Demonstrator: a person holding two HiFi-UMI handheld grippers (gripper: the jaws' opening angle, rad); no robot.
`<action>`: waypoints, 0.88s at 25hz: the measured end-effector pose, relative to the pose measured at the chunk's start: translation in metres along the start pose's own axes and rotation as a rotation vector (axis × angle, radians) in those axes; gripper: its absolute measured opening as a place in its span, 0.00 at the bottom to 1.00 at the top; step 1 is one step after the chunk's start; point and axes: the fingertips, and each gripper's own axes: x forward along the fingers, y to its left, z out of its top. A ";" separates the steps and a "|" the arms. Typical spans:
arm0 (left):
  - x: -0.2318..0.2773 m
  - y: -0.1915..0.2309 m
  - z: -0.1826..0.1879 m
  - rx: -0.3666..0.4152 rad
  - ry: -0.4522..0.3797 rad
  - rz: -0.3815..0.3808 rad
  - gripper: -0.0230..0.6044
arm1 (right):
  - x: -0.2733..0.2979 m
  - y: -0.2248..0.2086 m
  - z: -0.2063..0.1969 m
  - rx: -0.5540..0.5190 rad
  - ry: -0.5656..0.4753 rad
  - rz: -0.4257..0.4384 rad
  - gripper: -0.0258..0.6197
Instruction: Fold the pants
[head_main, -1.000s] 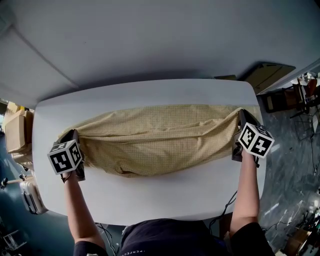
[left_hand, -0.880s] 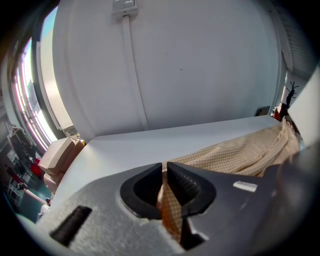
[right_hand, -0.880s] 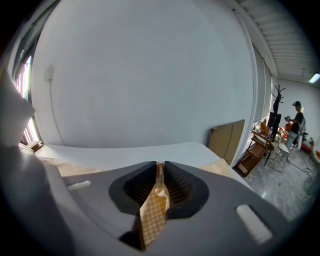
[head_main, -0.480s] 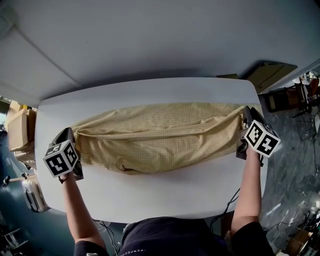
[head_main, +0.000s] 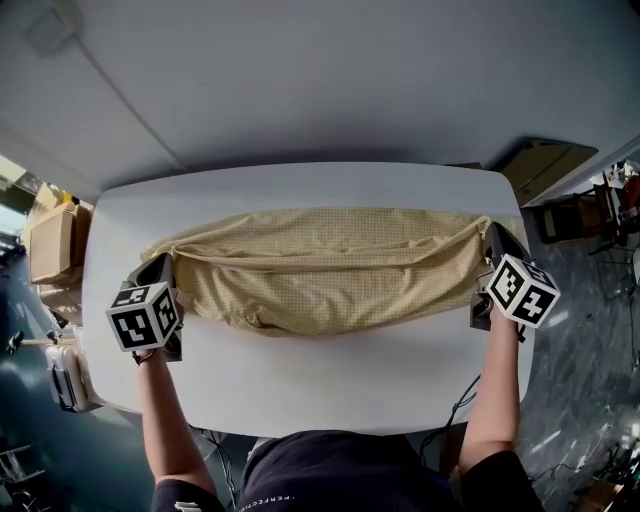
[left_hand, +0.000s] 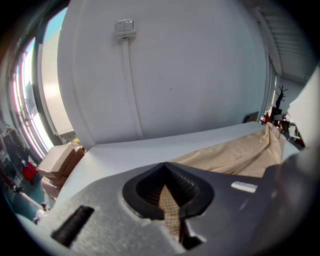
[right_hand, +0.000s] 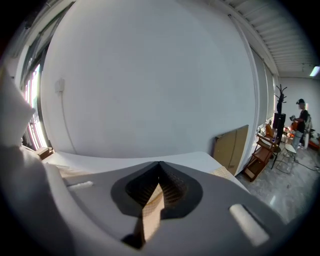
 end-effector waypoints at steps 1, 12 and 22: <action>-0.004 -0.002 -0.003 0.005 0.002 -0.005 0.04 | -0.002 0.006 0.000 -0.010 -0.001 0.018 0.04; -0.044 -0.002 -0.059 -0.019 0.044 0.011 0.04 | -0.015 0.113 -0.013 -0.144 0.028 0.294 0.04; -0.020 0.008 -0.075 0.023 0.058 -0.122 0.04 | -0.036 0.285 -0.077 -0.249 0.150 0.578 0.04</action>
